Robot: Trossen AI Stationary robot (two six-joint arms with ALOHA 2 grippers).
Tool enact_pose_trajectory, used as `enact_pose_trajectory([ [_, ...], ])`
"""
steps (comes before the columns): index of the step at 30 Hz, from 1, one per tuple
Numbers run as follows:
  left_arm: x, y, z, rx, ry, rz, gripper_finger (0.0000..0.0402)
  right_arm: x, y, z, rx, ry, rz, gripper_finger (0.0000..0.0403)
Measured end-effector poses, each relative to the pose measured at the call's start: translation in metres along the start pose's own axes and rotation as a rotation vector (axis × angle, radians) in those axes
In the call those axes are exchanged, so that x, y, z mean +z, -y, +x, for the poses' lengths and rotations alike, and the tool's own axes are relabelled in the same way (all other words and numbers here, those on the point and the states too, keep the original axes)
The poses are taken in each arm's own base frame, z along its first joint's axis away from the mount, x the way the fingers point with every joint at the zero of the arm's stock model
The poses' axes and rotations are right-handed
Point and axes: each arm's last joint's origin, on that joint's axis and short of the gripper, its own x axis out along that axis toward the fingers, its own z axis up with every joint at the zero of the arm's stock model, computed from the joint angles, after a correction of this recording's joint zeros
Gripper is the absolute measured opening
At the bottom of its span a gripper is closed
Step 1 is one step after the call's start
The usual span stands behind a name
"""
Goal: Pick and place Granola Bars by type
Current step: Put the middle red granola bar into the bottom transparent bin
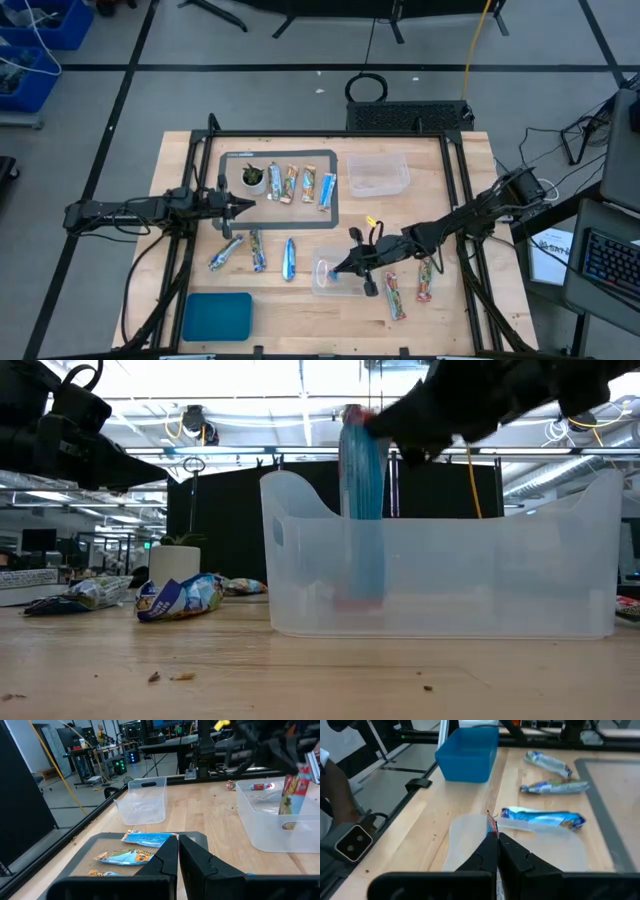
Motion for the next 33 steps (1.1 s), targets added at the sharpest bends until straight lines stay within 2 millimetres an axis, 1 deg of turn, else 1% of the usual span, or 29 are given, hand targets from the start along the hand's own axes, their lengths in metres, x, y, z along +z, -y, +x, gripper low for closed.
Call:
enact_pose_trajectory([
  [3,0.000,0.000,0.000,0.000,0.000,0.000,0.0024,-0.007,0.000,0.008,-0.001,0.000,0.019,0.0000],
  [7,0.000,0.000,0.000,0.000,0.000,0.000,0.0024,-0.010,0.000,0.014,0.037,0.015,0.024,0.0000],
  [21,0.000,0.000,0.000,0.000,0.000,0.000,0.0024,-0.010,0.001,0.014,0.046,0.019,0.030,0.0003],
  [27,0.000,0.000,0.000,0.000,0.000,0.000,0.0024,-0.008,0.001,0.014,0.047,0.042,0.032,0.0028],
  [33,0.000,0.000,0.000,0.000,0.000,0.000,0.0024,-0.007,0.001,0.014,0.044,0.054,0.030,0.0076],
])
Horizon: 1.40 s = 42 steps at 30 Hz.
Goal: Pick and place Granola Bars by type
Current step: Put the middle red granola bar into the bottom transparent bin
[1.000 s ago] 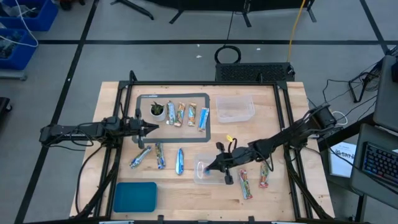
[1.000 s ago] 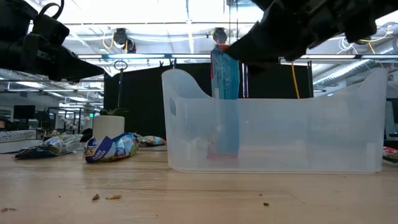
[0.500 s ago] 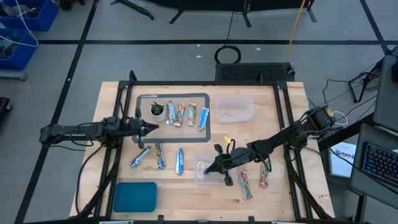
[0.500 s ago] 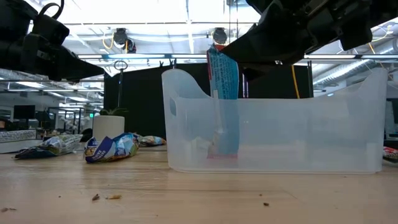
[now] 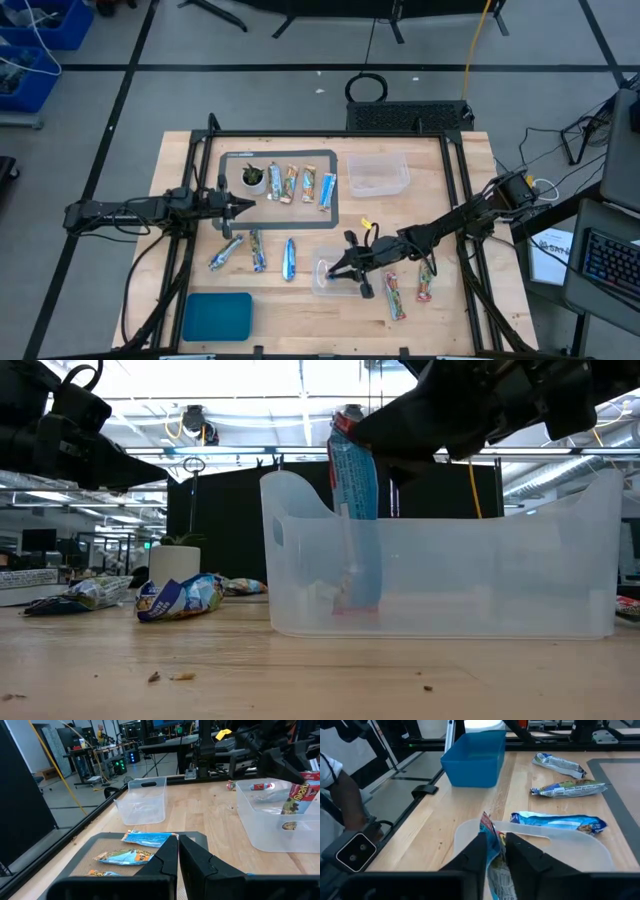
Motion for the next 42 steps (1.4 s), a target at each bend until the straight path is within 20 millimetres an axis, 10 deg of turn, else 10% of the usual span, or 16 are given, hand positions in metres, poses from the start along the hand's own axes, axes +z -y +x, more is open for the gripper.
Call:
enact_pose_trajectory([
  [15,0.000,0.000,0.000,0.000,-0.001,0.000,0.0024,0.005,0.017,0.000,-0.094,0.038,-0.016,0.0160],
  [42,0.000,0.000,0.000,0.000,0.000,0.000,0.0024,0.005,0.013,0.000,0.138,0.016,0.043,0.0160],
])
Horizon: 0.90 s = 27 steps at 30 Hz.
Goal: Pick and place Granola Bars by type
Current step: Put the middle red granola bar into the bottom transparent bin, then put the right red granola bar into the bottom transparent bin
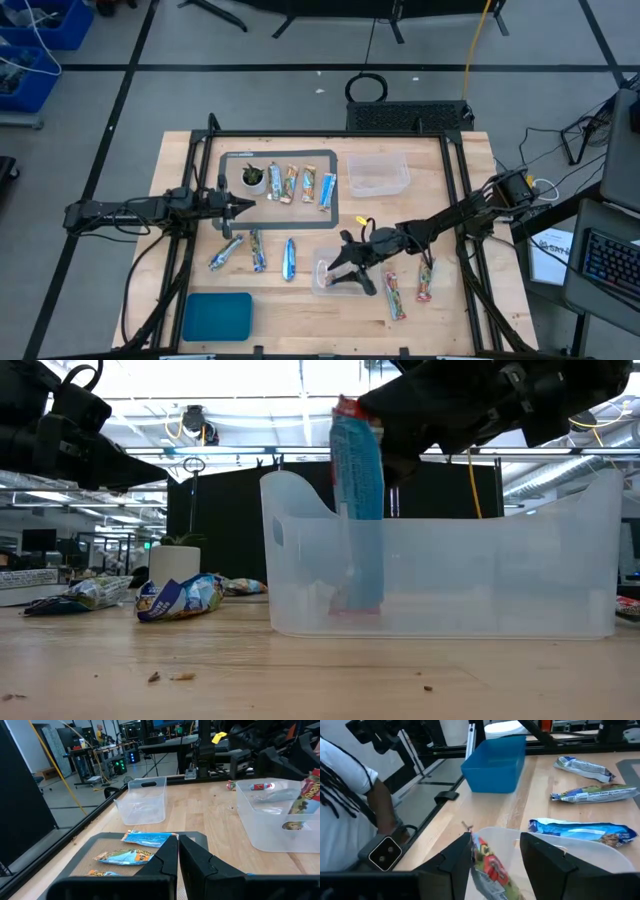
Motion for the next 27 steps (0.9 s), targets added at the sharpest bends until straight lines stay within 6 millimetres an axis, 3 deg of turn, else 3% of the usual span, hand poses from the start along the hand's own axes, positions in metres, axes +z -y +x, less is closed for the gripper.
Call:
enact_pose_trajectory([
  [14,0.000,0.000,0.000,0.000,0.000,0.000,0.0024,-0.010,0.008,-0.001,-0.255,-0.074,0.039,0.0160],
  [27,0.000,0.000,0.000,0.000,0.000,0.000,0.0024,-0.012,-0.007,0.000,-0.158,-0.087,0.042,0.0160],
])
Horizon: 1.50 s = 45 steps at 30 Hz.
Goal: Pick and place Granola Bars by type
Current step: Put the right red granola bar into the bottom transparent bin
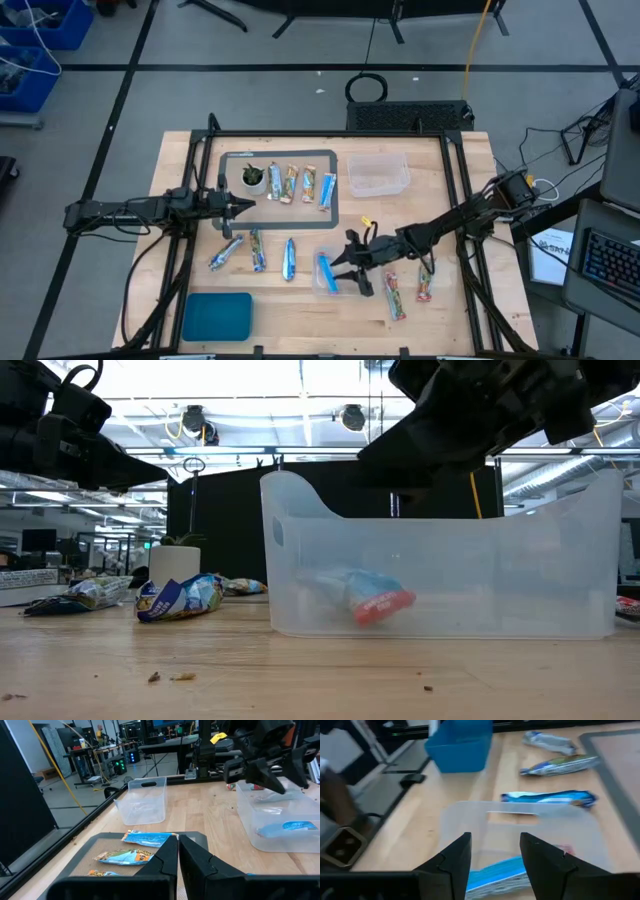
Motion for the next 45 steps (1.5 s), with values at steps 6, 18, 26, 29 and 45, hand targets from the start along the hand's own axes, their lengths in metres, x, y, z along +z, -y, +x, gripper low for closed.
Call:
enact_pose_trajectory([
  [6,0.000,0.000,0.000,0.000,0.000,0.000,0.0024,0.005,-0.010,-0.006,0.055,0.012,-0.025,0.0153],
  [18,0.000,0.000,0.000,0.000,0.000,0.000,0.0024,0.017,-0.033,-0.072,0.024,-0.228,0.262,0.0105],
  [26,0.000,0.000,0.000,0.000,0.000,0.000,0.0024,-0.003,-0.032,-0.103,-0.213,-0.464,0.641,0.0087],
  [29,0.000,0.000,0.000,0.000,0.000,0.000,0.0024,-0.012,-0.032,-0.111,-0.311,-0.545,0.746,0.0084],
  [45,0.000,0.000,0.000,0.000,0.000,0.000,0.0024,-0.047,-0.043,-0.151,-0.801,-0.847,1.105,0.0077],
])
